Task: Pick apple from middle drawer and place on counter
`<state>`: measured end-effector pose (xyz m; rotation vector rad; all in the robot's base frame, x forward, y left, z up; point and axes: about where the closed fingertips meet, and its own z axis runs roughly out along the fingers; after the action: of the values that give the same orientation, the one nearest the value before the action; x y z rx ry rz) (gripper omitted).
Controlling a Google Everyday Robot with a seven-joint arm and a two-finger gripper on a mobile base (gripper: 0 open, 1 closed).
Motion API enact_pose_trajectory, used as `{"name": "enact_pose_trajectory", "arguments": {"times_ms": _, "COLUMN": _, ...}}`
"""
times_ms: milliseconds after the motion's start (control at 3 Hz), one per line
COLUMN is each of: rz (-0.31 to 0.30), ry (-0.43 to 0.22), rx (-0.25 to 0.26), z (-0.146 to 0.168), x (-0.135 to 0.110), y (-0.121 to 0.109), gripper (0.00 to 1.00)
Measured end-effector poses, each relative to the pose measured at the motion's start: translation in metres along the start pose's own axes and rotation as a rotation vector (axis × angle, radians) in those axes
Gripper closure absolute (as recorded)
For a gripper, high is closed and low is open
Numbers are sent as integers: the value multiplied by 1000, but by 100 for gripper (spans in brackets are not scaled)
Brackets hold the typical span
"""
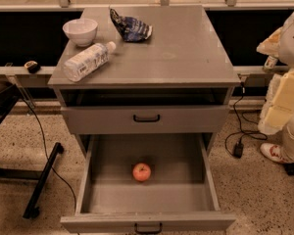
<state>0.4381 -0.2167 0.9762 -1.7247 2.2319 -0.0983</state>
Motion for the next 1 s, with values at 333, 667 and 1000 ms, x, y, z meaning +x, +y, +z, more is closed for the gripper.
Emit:
{"name": "enact_pose_trajectory", "arguments": {"times_ms": 333, "rz": 0, "ry": 0, "rx": 0, "z": 0, "x": 0, "y": 0, "gripper": 0}}
{"name": "enact_pose_trajectory", "arguments": {"times_ms": 667, "rz": 52, "ry": -65, "rx": -18, "z": 30, "x": 5, "y": -2, "gripper": 0}}
{"name": "enact_pose_trajectory", "arguments": {"times_ms": 1000, "rz": 96, "ry": -203, "rx": -85, "z": 92, "x": 7, "y": 15, "gripper": 0}}
